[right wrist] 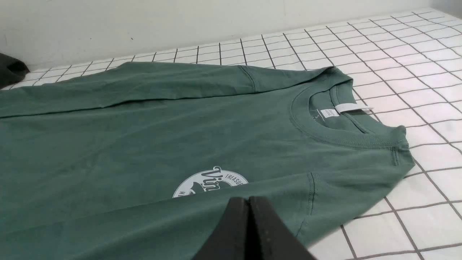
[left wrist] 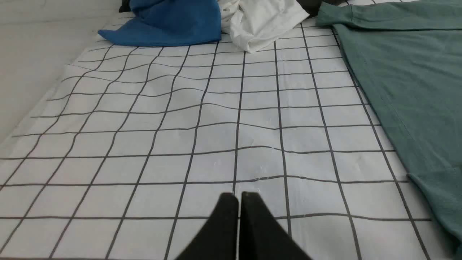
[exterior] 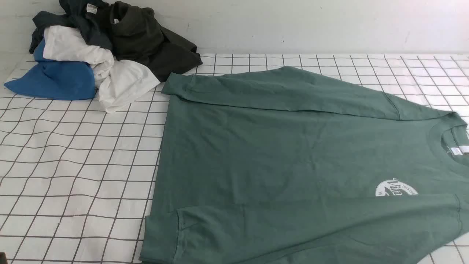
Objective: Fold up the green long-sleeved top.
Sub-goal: Use the left arm to clamp the cuff closest to it
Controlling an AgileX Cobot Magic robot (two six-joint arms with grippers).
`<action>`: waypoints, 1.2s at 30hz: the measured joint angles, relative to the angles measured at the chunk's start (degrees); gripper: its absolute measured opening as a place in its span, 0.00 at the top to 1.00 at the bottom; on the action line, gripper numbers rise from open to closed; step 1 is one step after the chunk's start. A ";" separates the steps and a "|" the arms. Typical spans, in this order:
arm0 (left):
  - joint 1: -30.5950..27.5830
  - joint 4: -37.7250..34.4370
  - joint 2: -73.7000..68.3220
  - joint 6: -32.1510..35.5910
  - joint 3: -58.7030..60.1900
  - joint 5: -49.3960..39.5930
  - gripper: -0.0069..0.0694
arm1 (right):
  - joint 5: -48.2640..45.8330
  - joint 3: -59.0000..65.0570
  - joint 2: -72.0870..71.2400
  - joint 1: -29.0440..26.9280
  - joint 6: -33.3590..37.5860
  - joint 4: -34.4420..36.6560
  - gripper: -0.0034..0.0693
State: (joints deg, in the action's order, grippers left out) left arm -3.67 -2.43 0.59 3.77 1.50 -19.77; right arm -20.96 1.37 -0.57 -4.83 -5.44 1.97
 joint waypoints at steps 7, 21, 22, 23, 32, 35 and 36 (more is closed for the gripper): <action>0.00 0.00 0.00 0.00 0.00 0.00 0.92 | 0.00 0.00 0.00 0.00 0.00 0.00 0.97; 0.56 0.00 0.00 0.00 0.00 0.00 0.92 | 0.00 0.00 0.00 0.00 0.00 0.00 0.97; 0.56 0.00 0.00 0.00 0.00 0.00 0.92 | 0.00 0.00 0.00 0.00 0.00 0.00 0.97; 0.56 0.00 0.00 0.00 0.00 0.00 0.92 | 0.00 0.00 0.00 0.00 0.00 0.00 0.97; 0.56 0.10 0.00 0.88 0.00 0.78 0.92 | 0.00 0.00 0.00 0.00 0.00 -0.04 0.97; 0.56 -0.01 0.00 0.76 0.19 6.11 0.92 | 1.49 0.07 0.00 0.00 0.00 -0.56 0.97; 0.56 -0.01 0.00 0.69 0.25 11.19 0.92 | 3.96 0.28 0.00 0.00 -0.13 -0.71 0.97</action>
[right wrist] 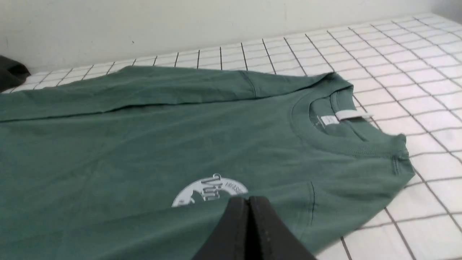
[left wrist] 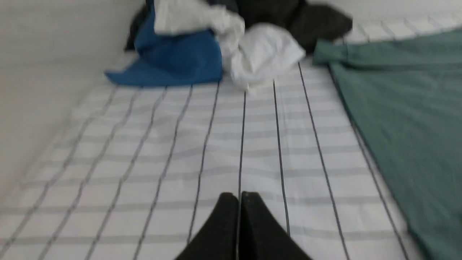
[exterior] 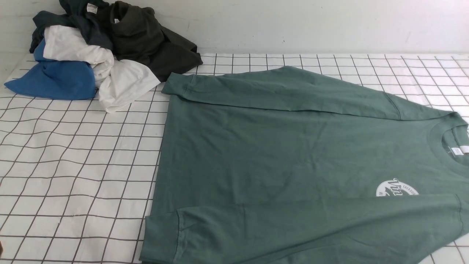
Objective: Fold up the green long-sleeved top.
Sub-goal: Use the left arm to clamp the cuff closest to it
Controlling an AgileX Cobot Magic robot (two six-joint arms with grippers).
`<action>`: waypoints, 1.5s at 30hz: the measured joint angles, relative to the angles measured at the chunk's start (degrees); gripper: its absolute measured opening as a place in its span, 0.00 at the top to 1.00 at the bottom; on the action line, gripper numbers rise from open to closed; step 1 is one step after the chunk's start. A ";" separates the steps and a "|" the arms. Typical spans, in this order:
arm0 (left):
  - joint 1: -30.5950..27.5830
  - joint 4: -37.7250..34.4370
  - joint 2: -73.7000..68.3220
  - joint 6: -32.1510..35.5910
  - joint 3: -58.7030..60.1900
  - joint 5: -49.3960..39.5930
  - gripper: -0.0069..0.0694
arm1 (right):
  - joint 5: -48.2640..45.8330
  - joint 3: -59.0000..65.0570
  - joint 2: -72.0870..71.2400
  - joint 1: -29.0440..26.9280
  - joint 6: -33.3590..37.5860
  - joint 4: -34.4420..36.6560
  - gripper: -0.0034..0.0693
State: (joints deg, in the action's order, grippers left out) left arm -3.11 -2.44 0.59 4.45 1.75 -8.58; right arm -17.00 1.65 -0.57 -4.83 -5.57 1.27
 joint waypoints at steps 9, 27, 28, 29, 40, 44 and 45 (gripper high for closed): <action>0.00 0.00 0.00 -1.43 -0.01 37.83 0.92 | 39.72 0.01 0.00 0.00 -4.27 -0.46 0.97; 0.29 10.01 -34.42 -22.90 -30.66 15.20 0.92 | 32.54 -31.03 25.67 0.00 -14.84 -25.86 0.97; 0.47 10.33 -35.80 -23.11 -31.19 13.83 0.92 | 29.58 -31.75 26.71 0.00 -15.58 -27.06 0.97; 1.94 11.39 -42.21 -23.66 -33.49 6.45 0.92 | 19.69 -34.13 31.23 0.16 -20.13 -31.22 0.97; 22.58 7.54 -69.95 -13.72 -46.19 -29.24 0.91 | -21.30 -37.60 59.68 14.30 -9.32 -15.67 0.97; 25.81 4.60 -78.52 -10.45 -49.01 -30.43 0.82 | -26.23 -40.91 70.22 17.95 3.66 -3.11 0.97; 26.29 3.68 -81.90 -9.74 -50.22 -30.43 0.76 | -27.33 -42.85 74.50 18.93 9.34 2.67 0.97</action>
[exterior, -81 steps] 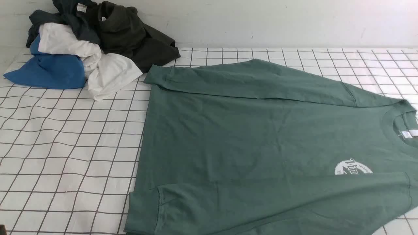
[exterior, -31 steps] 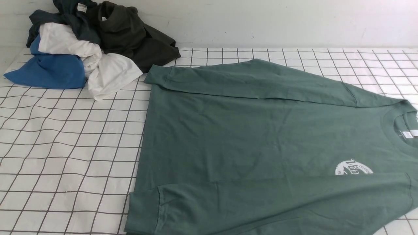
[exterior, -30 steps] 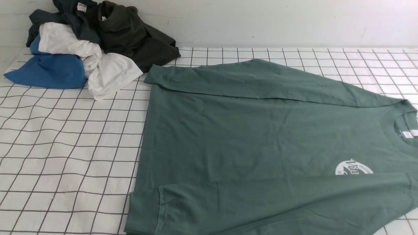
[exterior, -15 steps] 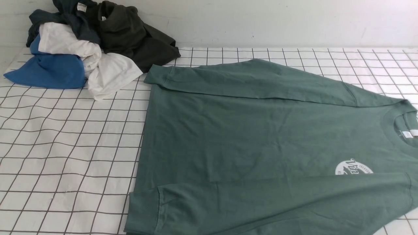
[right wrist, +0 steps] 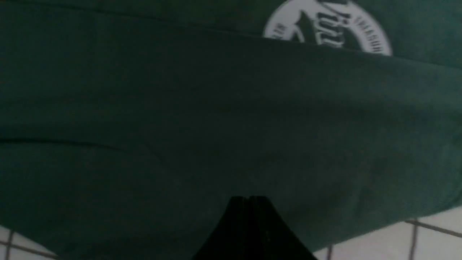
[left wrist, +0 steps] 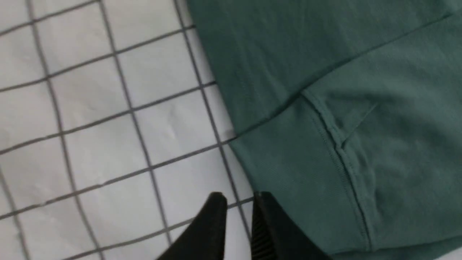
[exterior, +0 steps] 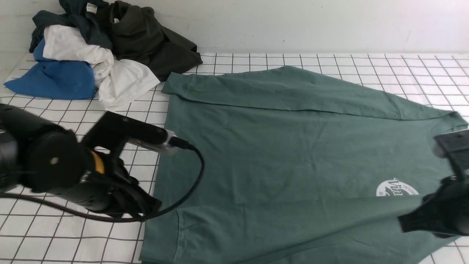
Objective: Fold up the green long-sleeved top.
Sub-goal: Use the left arm to clamp the cuff closest to it, then use the left arm to drag and place the cuff at the centered position on the left edge of the fabric
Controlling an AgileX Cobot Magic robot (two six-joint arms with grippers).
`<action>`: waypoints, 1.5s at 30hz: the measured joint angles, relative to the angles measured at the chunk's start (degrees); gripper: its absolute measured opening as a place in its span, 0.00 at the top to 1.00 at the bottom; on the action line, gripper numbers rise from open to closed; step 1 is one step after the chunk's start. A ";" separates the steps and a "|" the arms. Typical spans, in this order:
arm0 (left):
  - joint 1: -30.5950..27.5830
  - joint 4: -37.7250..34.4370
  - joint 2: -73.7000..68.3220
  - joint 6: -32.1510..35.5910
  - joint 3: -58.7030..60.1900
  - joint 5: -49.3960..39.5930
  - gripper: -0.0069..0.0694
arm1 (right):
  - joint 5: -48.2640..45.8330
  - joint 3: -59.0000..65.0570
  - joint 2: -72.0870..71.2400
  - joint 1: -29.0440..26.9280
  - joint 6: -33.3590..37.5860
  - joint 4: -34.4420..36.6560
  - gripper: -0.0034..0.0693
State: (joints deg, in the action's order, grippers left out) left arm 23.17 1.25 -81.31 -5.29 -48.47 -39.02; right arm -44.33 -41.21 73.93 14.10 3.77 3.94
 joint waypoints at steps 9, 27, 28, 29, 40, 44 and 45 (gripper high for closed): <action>-1.57 -3.24 -15.24 0.69 -5.28 0.00 0.49 | -10.37 -10.02 13.36 0.55 23.40 24.97 0.97; -1.99 -5.18 -6.09 5.29 -9.80 0.25 0.90 | -12.68 -10.42 13.69 0.55 30.11 30.40 0.97; -1.99 -4.14 -4.78 5.90 -10.64 0.58 0.90 | -12.68 -10.42 13.69 0.55 30.33 30.35 0.97; -1.99 -2.81 -3.27 6.52 -11.92 1.46 0.90 | -12.68 -10.42 13.69 0.55 30.50 30.35 0.97; -7.16 3.57 -17.29 7.40 -23.61 6.10 0.90 | -12.68 -10.44 13.69 0.55 30.74 30.35 0.97; -7.20 4.37 -25.67 7.57 -28.74 6.19 0.85 | -12.68 -10.44 13.69 0.55 30.81 30.35 0.97; -7.20 4.90 -27.52 7.57 -29.97 6.09 0.83 | -12.68 -10.44 13.69 0.55 30.94 30.35 0.97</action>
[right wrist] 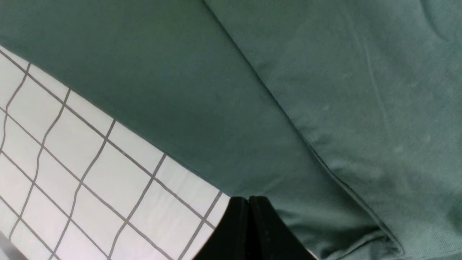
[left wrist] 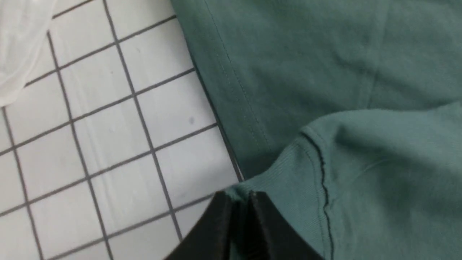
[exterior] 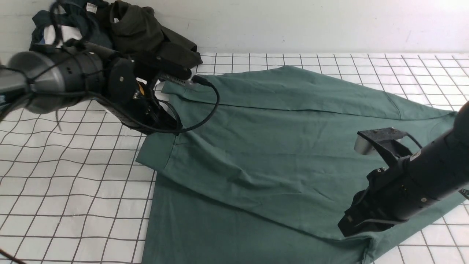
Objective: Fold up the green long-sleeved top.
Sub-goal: Use the left arm to drag and place the cuff at the centered position on the left edge of the fabric, then use the left arm to clamp the cuff farthest from it
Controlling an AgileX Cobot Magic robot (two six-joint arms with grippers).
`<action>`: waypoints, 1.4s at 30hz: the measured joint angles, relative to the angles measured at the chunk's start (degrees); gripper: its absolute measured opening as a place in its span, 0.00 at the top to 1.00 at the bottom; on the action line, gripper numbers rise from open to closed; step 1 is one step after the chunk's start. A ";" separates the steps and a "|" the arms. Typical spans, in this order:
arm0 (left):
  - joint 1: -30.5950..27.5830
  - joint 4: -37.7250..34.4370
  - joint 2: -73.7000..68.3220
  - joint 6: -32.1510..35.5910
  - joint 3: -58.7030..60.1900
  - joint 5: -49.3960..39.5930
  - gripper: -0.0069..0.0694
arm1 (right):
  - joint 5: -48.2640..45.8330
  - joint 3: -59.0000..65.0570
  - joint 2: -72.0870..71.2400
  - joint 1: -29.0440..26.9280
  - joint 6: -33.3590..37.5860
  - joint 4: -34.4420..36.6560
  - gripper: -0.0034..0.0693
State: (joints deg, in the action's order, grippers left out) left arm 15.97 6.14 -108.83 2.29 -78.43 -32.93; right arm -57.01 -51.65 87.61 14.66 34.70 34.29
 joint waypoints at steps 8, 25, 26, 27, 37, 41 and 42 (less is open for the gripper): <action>-0.88 4.84 -9.38 -0.30 -16.21 -3.56 0.56 | 4.26 0.68 0.00 0.00 2.37 0.06 0.97; -7.27 -14.13 -45.62 -1.04 -70.10 -14.76 0.34 | 22.43 1.59 2.26 0.00 5.76 1.13 0.97; -7.41 -12.48 -46.76 -4.18 -70.79 -13.55 0.34 | 22.58 1.59 3.07 0.00 5.82 1.33 0.97; -7.46 -12.33 -46.83 -4.55 -70.87 -13.08 0.34 | 22.58 1.59 3.28 0.00 5.89 1.45 0.97; -7.97 -7.47 -49.24 -12.55 -71.43 -9.38 0.50 | 22.75 1.59 6.58 0.00 6.00 4.14 0.97; -7.97 -10.08 -49.37 -11.70 -71.75 -9.12 0.72 | 22.75 1.59 6.71 0.00 6.13 4.72 0.97; -7.92 -10.95 -49.42 -10.48 -72.14 -9.12 0.83 | 22.75 1.59 6.71 0.00 6.56 5.01 0.97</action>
State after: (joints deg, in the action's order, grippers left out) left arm 8.05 -4.81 -158.25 -8.20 -150.57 -42.05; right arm -34.26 -50.06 94.33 14.66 41.27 39.29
